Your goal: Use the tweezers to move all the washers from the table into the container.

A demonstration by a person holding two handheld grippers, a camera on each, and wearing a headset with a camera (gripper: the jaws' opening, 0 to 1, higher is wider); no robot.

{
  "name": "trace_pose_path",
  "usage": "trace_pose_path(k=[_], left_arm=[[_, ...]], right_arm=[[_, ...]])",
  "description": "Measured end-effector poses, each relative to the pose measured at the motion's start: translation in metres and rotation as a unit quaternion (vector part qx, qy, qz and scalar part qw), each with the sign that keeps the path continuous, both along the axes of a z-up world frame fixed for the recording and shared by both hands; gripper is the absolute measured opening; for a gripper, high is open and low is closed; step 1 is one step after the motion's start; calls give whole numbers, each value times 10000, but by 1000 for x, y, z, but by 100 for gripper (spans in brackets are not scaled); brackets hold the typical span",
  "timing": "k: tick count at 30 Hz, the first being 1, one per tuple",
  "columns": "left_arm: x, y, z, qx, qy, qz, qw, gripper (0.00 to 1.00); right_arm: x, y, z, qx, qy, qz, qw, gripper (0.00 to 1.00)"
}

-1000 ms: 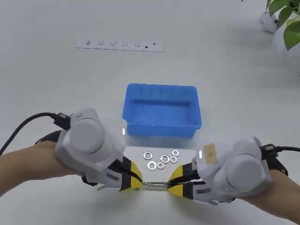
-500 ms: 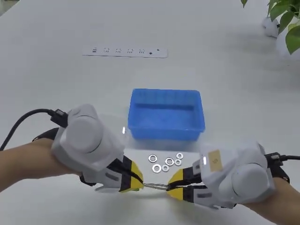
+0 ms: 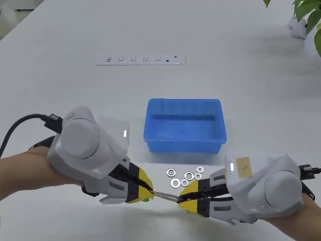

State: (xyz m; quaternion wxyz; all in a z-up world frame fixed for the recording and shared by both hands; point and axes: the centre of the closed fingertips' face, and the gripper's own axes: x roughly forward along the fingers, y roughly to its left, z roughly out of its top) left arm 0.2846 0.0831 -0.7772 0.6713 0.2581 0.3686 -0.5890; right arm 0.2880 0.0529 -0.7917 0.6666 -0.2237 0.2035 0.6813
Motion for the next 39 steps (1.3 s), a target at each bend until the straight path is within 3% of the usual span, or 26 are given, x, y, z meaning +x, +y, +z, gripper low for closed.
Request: trace_pose_path(k=[5,7,8,13,15,17,20,21,25,30,35,39], left_arm=[[4,-3,1,-82,-116,9,9999,7],[3,-4,2,-106,-48,8,9999,6],[3,-4,3,-113,-102,-10,9999,6],[6,-14,19,-467,-198,33,9987,6],[6,-15,21,-419,-291,7,9987,6],[6,-16,22,-418,-276,23,9987,6],[7,-26,32,-786,-216,265,9963,8],[10,-28,34,-835,-275,283,9957,8],[9,-32,31,-828,-317,239,9958,9],[9,-36,35,-993,-405,296,9938,9],[12,-44,39,-1287,-378,534,9895,9],[14,-47,40,-1396,-338,628,9876,9]], right_arm=[[-1,3,2,68,43,45,10000,6],[1,1,2,63,27,15,10000,6],[1,2,2,64,24,13,10000,6],[0,1,2,112,73,-45,9999,6],[1,1,3,154,72,-74,9998,6],[1,1,4,167,76,-51,9998,6],[0,0,6,268,142,-53,9995,6],[0,1,7,311,141,-48,9994,6],[1,0,8,373,159,-36,9992,6],[1,-2,9,440,262,-69,9987,6],[1,-5,10,585,516,-202,9967,6],[2,-5,10,715,883,-363,9929,7]])
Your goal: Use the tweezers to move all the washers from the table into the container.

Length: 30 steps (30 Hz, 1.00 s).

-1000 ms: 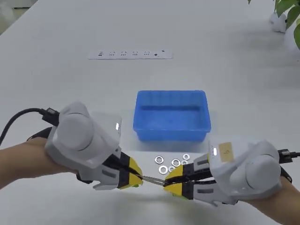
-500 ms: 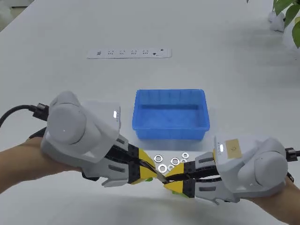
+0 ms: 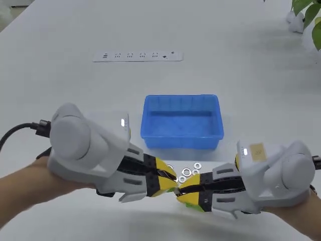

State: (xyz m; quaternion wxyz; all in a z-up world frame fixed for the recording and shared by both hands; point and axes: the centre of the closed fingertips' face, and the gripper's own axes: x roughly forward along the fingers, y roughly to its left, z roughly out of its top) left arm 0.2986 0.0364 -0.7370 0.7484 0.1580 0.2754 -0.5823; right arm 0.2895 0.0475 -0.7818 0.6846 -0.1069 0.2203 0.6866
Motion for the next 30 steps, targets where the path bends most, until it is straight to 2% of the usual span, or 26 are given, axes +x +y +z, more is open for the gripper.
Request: trace_pose_path(k=[2,3,4,5,13,16,17,19,21,22,25,29,30], left_arm=[[1,-1,1,-94,44,86,9999,8],[2,-2,2,-213,92,159,9996,8],[3,-3,3,-310,159,237,9991,8],[2,-4,4,-476,304,309,9979,8],[-4,-9,4,-734,257,158,9968,9],[-4,-10,3,-767,227,126,9967,16],[-4,-10,2,-767,234,103,9967,16],[-3,-11,2,-784,105,57,9968,10],[1,-11,1,-826,131,98,9965,8],[2,-12,1,-867,156,121,9960,8],[3,-13,2,-870,112,120,9961,8],[2,-15,2,-844,76,66,9964,8],[2,-15,2,-824,29,63,9966,8]], right_arm=[[1,-1,0,61,68,-37,10000,7],[1,-2,0,98,112,-61,9999,7],[1,-2,0,119,123,-69,9998,7],[0,-2,0,143,151,-72,9998,7],[-3,-6,1,255,272,17,9993,7],[-1,-8,0,250,341,54,9991,7],[-2,-9,0,277,372,92,9989,7],[-3,-10,1,306,372,148,9987,7],[-3,-10,1,317,361,170,9987,7],[-2,-10,1,343,431,135,9984,7],[-2,-10,1,376,489,86,9981,7],[-3,-10,2,216,524,48,9984,8],[-2,-9,2,162,416,43,9990,8]])
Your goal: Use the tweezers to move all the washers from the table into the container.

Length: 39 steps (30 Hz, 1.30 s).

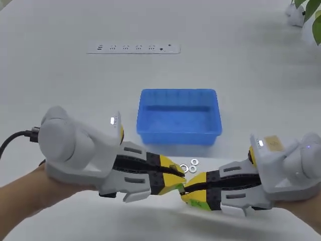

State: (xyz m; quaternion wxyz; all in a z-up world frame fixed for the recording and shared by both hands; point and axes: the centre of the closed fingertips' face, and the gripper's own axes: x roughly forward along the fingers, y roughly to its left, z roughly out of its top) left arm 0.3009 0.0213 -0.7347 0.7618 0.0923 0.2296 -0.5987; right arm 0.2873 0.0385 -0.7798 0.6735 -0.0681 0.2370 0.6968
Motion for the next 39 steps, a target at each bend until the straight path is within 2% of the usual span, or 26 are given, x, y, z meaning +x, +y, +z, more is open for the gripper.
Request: trace_pose_path(k=[2,3,4,7,9,11,12,14,16,18,21,26,31,33,39], left_arm=[[0,0,1,-4,-2,2,10000,8],[0,0,1,17,-52,10,10000,8],[0,1,1,22,-15,18,10000,8],[-2,2,1,104,-54,-37,9999,8],[-6,1,3,98,-46,-125,9999,8],[-11,-2,5,129,-84,-212,9997,7],[-11,-1,4,192,-125,-247,9994,7],[-14,-1,6,248,-154,-295,9991,7],[-16,0,9,278,-179,-285,9990,7],[-17,6,10,336,-197,-223,9990,7],[-15,14,12,348,-186,-90,9992,7],[-9,22,18,337,-252,88,9991,8],[3,26,24,321,-327,216,9987,8],[8,26,24,325,-361,233,9985,8],[13,22,18,340,-360,258,9984,8]], right_arm=[[0,2,0,-62,-67,11,10000,9],[0,4,0,-104,-97,7,9999,9],[0,6,0,-141,-168,38,9998,10],[-1,8,-2,-305,-448,245,9982,10],[-4,8,-1,-352,-511,353,9974,10],[-7,9,-1,-412,-691,561,9952,8],[-7,9,-2,-525,-873,652,9927,8],[-11,12,-1,-602,-980,757,9905,7],[-11,15,1,-640,-1067,737,9895,7],[-8,18,3,-686,-1301,717,9865,8],[-8,21,4,-676,-1342,681,9863,8],[0,30,10,-711,-1645,681,9814,8],[15,33,15,-665,-1631,516,9830,8],[18,33,15,-671,-1708,476,9819,8],[25,29,9,-745,-1617,372,9833,9]])
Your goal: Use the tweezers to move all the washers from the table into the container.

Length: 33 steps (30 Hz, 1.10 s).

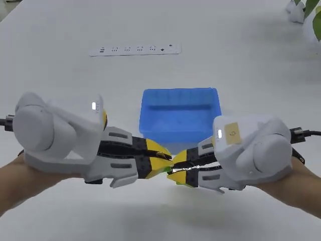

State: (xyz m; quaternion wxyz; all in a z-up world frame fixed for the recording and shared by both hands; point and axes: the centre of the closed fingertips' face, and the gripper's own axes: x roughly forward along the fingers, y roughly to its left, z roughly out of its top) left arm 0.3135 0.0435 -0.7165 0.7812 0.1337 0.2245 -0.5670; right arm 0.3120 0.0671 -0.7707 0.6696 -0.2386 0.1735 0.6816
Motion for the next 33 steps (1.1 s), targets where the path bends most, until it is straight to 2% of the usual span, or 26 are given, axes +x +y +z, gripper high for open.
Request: trace_pose_path(k=[3,15,22,28,33], left_arm=[[2,-1,-1,8,-40,13,10000,8],[3,-3,-5,34,21,1,10000,8],[3,-3,-7,-21,181,74,9998,8],[4,-2,-8,-18,169,99,9998,8],[5,-2,-8,4,158,108,9998,8]], right_arm=[[2,-1,-1,19,25,-73,10000,9],[3,0,-6,4,115,-121,9999,11],[1,0,-8,-9,176,-112,9998,11],[2,-1,-9,-26,154,-131,9998,11],[3,0,-10,-24,227,-140,9996,12]])
